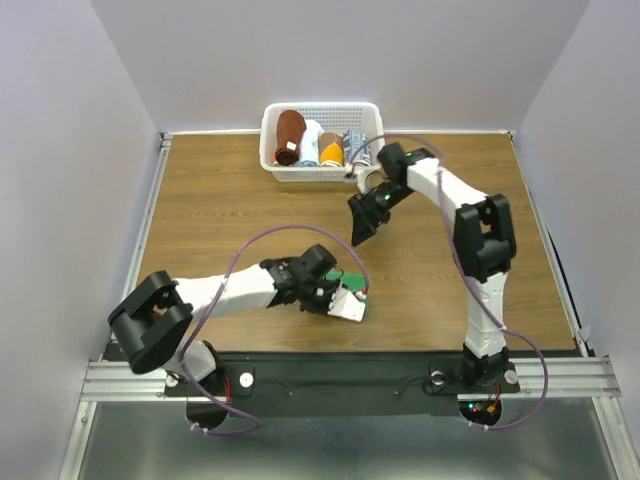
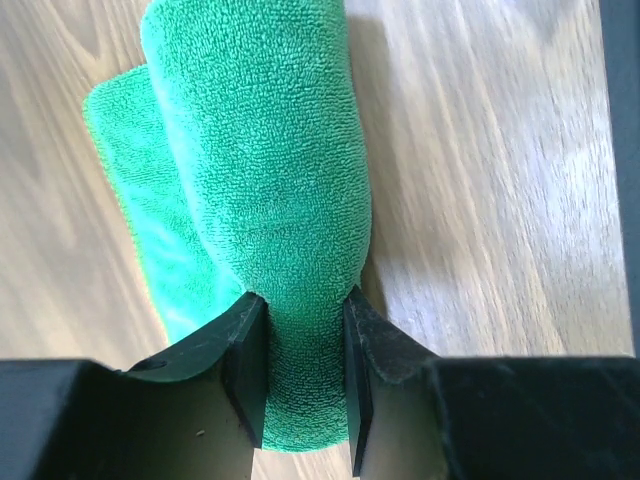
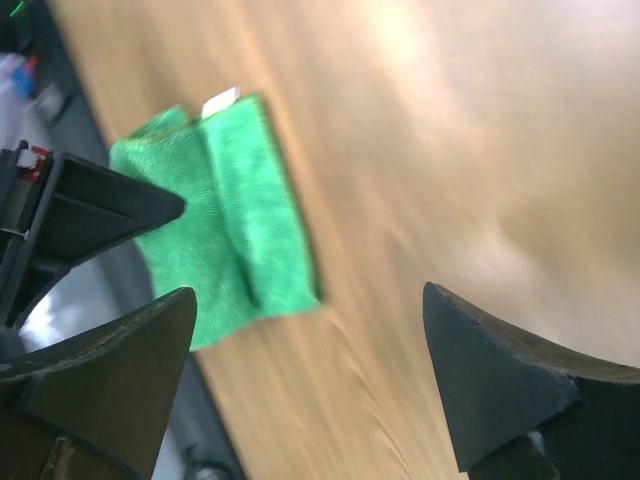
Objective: Roll the towels
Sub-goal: Roll the towel
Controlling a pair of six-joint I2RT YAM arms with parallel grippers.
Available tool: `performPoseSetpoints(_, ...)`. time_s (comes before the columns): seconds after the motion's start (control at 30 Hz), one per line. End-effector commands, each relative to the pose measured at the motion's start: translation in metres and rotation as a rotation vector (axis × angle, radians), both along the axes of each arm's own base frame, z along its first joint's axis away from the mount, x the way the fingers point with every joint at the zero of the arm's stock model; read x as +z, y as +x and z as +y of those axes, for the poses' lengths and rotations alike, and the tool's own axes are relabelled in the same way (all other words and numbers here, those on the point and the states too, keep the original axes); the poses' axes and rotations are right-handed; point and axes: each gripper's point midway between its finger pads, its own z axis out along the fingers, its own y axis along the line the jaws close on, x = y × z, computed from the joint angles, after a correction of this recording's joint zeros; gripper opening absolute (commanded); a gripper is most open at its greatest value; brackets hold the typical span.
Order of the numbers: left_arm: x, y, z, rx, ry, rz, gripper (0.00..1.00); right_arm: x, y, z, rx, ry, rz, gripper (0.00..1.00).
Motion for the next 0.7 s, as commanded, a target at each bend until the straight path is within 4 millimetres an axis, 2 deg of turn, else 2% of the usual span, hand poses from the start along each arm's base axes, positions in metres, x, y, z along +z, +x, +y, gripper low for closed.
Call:
performPoseSetpoints(0.0,-0.017,-0.038,0.021,0.05,0.112,0.392,0.08,0.056,0.043,-0.031,-0.127,-0.022,-0.278,1.0)
performPoseSetpoints(0.03,-0.004,-0.028,0.018,0.088,0.08,0.464,0.08,0.077,0.044,-0.043,-0.156,-0.023,-0.341,1.0)
performPoseSetpoints(0.07,-0.011,-0.026,0.02,0.114,0.105,0.529,0.08,0.075,0.037,-0.049,-0.158,-0.035,-0.341,1.0)
performPoseSetpoints(0.1,-0.004,-0.015,0.021,0.154,0.1,0.568,0.08,0.095,0.032,-0.058,-0.164,-0.038,-0.414,1.0)
performPoseSetpoints(0.13,-0.003,-0.014,0.019,0.162,0.093,0.621,0.08,0.099,0.027,-0.062,-0.163,-0.045,-0.437,1.0)
performPoseSetpoints(0.17,-0.011,-0.013,0.021,0.173,0.119,0.672,0.09,0.093,0.014,-0.067,-0.157,-0.056,-0.431,1.0)
performPoseSetpoints(0.23,-0.005,-0.001,0.021,0.21,0.114,0.748,0.09,0.097,0.0,-0.074,-0.148,-0.061,-0.463,1.0)
performPoseSetpoints(0.27,-0.017,0.0,0.024,0.22,0.143,0.8,0.11,0.102,-0.014,-0.078,-0.146,-0.056,-0.485,1.0)
performPoseSetpoints(0.33,-0.016,0.007,0.024,0.236,0.162,0.861,0.11,0.103,-0.028,-0.083,-0.135,-0.055,-0.504,0.99)
performPoseSetpoints(0.37,-0.028,0.01,0.028,0.263,0.193,0.905,0.12,0.108,-0.033,-0.085,-0.137,-0.06,-0.529,0.96)
performPoseSetpoints(0.4,-0.03,0.02,0.024,0.263,0.189,0.899,0.12,0.099,-0.039,-0.087,-0.137,-0.083,-0.513,0.94)
performPoseSetpoints(0.47,-0.044,0.018,0.033,0.281,0.25,0.961,0.12,0.094,-0.045,-0.084,-0.108,-0.135,-0.553,0.9)
performPoseSetpoints(0.5,-0.045,0.026,0.03,0.283,0.249,0.958,0.13,0.092,-0.047,-0.08,-0.104,-0.141,-0.562,0.89)
performPoseSetpoints(0.53,-0.048,0.027,0.034,0.295,0.273,0.973,0.13,0.085,-0.053,-0.073,-0.075,-0.157,-0.573,0.88)
performPoseSetpoints(0.6,-0.061,0.029,0.039,0.312,0.306,1.009,0.14,0.083,-0.048,-0.06,-0.062,-0.16,-0.635,0.86)
performPoseSetpoints(0.67,-0.066,0.035,0.04,0.323,0.315,1.016,0.14,0.071,-0.053,-0.043,-0.014,-0.19,-0.667,0.83)
